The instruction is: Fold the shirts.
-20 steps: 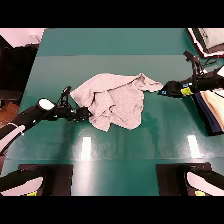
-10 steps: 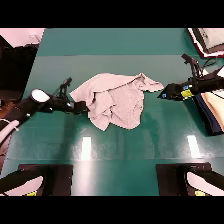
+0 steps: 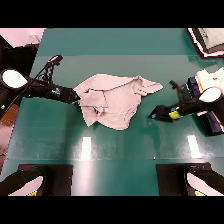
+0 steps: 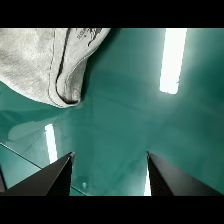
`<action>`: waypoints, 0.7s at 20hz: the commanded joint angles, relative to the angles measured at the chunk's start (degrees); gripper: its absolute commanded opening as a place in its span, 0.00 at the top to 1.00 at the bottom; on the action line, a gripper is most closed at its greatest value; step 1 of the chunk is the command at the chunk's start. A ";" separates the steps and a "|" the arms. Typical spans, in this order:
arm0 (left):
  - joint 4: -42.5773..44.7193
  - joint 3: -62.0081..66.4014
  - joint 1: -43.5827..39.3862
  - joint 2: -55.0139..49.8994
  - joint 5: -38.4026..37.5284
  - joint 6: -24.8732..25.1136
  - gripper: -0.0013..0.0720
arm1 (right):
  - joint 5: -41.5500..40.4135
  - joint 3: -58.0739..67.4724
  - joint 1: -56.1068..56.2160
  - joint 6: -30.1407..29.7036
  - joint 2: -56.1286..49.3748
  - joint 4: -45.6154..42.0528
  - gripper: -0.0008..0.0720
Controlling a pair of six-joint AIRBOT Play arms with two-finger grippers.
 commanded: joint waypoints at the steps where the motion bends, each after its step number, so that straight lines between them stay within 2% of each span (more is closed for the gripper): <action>1: 0.28 -0.87 0.07 0.26 -1.03 -0.11 0.95 | -12.74 -7.23 8.24 0.26 -2.69 9.27 0.25; 6: 0.39 -3.58 0.07 0.26 -3.15 -0.42 0.95 | -26.53 -3.04 22.47 0.26 -13.90 16.13 0.26; 7: 0.39 -3.93 0.07 0.26 -3.39 -0.42 0.95 | -27.67 -1.40 24.17 0.26 -15.67 16.00 0.29; 9: 1.20 -4.04 0.07 0.26 -3.65 -0.39 0.95 | -28.96 1.40 26.23 0.24 -18.32 15.65 0.57; 11: 1.88 -4.04 0.07 0.26 -4.11 -0.37 0.95 | -28.57 3.19 26.47 -0.28 -18.99 13.60 0.97; 14: 5.44 -4.04 0.07 0.26 -7.45 -0.37 0.95 | -22.38 4.94 23.15 0.52 -15.23 6.14 0.97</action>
